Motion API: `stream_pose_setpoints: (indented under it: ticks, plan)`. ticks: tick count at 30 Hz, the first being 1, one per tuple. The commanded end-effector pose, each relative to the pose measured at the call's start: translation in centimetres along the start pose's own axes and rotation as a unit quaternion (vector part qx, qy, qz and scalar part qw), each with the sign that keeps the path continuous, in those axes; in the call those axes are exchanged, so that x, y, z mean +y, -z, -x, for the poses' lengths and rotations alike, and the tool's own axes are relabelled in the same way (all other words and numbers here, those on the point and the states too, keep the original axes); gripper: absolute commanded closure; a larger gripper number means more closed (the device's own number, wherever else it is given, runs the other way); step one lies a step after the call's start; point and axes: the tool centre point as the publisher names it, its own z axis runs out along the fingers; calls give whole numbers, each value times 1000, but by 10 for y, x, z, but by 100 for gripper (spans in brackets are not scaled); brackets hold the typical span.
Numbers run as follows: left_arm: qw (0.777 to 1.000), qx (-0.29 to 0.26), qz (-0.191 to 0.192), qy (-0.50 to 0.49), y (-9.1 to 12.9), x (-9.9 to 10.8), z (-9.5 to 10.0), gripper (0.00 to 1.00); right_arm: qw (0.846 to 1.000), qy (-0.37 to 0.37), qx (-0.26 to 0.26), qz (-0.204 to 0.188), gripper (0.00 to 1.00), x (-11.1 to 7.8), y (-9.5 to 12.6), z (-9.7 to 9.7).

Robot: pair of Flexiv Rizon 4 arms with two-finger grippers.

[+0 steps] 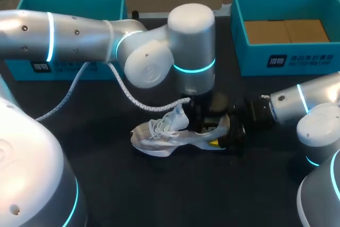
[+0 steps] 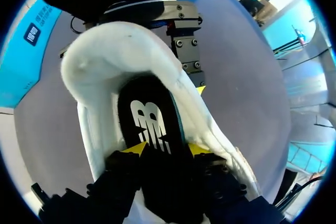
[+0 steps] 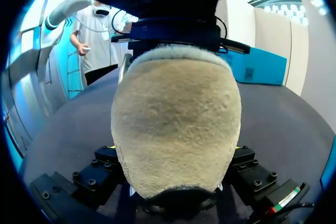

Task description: Take the shoe out of the shoebox, open the shoe tongue, remove and reinsert the insole, then place the shoe into the shoebox

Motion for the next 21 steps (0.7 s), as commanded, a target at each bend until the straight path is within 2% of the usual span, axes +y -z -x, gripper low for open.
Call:
stream_pose_setpoints:
  ticks: [1,3,5,7,12,21]
  plan:
    - [999,-44,8,4,-12,0,-2,57,1000,-1,0,-1,100,0,-1,1]
    - [998,-55,15,5,-14,-1,-2,59,1000,-1,0,-1,100,0,-1,1]
    - [998,-55,15,6,-16,0,1,68,1000,-1,0,-1,100,0,-1,1]
    - [998,-56,14,9,-17,2,5,100,1000,-1,0,-1,100,0,-1,1]
    - [998,-61,15,13,-11,5,13,100,1000,-1,0,-1,100,0,-1,1]
    - [998,-61,11,15,22,15,10,100,1000,-1,0,-1,100,0,-1,1]
